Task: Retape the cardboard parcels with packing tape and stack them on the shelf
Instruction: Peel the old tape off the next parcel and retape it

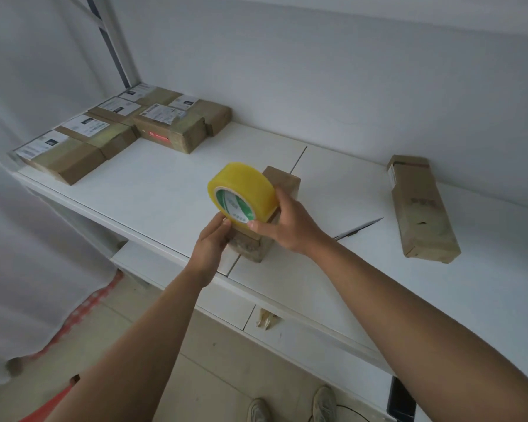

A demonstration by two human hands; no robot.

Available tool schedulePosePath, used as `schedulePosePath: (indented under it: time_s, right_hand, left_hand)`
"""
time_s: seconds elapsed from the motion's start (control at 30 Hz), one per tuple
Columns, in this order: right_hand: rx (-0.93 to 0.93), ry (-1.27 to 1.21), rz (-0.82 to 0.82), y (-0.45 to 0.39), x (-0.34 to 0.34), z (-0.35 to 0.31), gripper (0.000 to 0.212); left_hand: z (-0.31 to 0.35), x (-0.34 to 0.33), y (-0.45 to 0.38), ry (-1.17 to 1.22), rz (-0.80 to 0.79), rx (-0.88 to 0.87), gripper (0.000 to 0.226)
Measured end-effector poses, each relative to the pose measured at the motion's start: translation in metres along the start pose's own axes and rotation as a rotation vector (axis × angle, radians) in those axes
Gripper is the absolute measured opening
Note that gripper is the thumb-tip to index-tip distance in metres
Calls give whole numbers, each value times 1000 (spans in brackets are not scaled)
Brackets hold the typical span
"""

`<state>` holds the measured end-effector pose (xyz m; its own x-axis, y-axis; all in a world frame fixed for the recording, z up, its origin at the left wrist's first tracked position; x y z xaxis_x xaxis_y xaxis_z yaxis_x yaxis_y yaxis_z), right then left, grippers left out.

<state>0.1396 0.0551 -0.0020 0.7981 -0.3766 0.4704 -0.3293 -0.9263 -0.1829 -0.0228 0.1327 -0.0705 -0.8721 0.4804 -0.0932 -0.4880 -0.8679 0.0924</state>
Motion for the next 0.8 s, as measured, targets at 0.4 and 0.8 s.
schedulePosePath:
  time_s: [0.4, 0.8]
  right_hand:
    - [-15, -43, 134, 11, -11, 13, 67]
    - [-36, -188, 144, 36, 19, 24, 56]
  left_hand:
    - [-15, -34, 16, -468, 267, -313, 96]
    - [-15, -38, 19, -743, 306, -419, 89]
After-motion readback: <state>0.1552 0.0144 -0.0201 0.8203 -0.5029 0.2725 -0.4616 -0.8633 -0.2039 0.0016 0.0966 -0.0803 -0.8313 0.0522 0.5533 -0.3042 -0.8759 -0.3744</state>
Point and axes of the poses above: each hand's wrist, its own y-axis away from the middle knuckle, its own x-axis out of the back of the hand, z = x × y, the point moved 3 cm from there along -y, towards the middle knuckle, and after that the axes turned 7 degrees about z, right-handed, at the moved point
